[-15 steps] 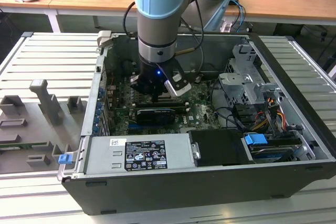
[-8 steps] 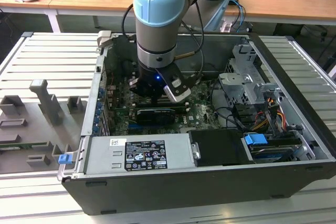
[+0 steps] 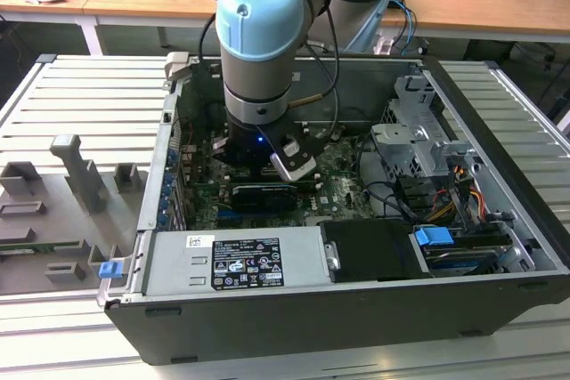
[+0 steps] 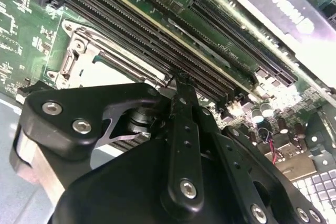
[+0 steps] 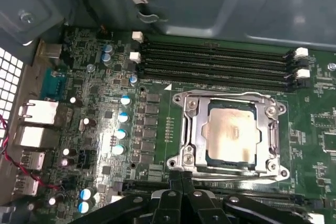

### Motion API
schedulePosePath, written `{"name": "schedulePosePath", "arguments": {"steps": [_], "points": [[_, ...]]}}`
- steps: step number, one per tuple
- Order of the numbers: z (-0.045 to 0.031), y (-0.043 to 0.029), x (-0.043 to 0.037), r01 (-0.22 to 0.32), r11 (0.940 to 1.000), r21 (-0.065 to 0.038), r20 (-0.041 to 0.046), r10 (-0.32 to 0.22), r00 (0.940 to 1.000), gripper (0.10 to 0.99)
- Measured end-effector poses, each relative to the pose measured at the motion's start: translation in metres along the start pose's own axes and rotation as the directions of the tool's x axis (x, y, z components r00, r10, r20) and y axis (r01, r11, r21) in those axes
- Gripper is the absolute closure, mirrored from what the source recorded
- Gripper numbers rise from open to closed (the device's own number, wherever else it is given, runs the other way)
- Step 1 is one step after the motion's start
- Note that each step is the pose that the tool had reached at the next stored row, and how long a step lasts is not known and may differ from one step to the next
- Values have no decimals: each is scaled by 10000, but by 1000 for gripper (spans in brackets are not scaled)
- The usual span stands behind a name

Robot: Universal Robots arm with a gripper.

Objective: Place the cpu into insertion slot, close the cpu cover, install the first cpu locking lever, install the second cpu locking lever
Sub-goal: 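Install the second cpu locking lever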

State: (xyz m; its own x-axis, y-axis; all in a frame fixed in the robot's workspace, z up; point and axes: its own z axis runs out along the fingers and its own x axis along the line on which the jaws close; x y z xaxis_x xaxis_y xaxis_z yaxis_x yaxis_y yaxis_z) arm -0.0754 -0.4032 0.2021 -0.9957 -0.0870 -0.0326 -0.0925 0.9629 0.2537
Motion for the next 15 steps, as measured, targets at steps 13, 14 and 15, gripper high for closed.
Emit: {"name": "schedulePosePath", "arguments": {"steps": [13,14,15], "points": [[33,-2,41,159,9981,-599,22,-158,9999,980],[3,5,41,158,9981,-594,19,-157,9999,980],[-25,13,42,158,9981,-593,19,-157,9999,980]]}}
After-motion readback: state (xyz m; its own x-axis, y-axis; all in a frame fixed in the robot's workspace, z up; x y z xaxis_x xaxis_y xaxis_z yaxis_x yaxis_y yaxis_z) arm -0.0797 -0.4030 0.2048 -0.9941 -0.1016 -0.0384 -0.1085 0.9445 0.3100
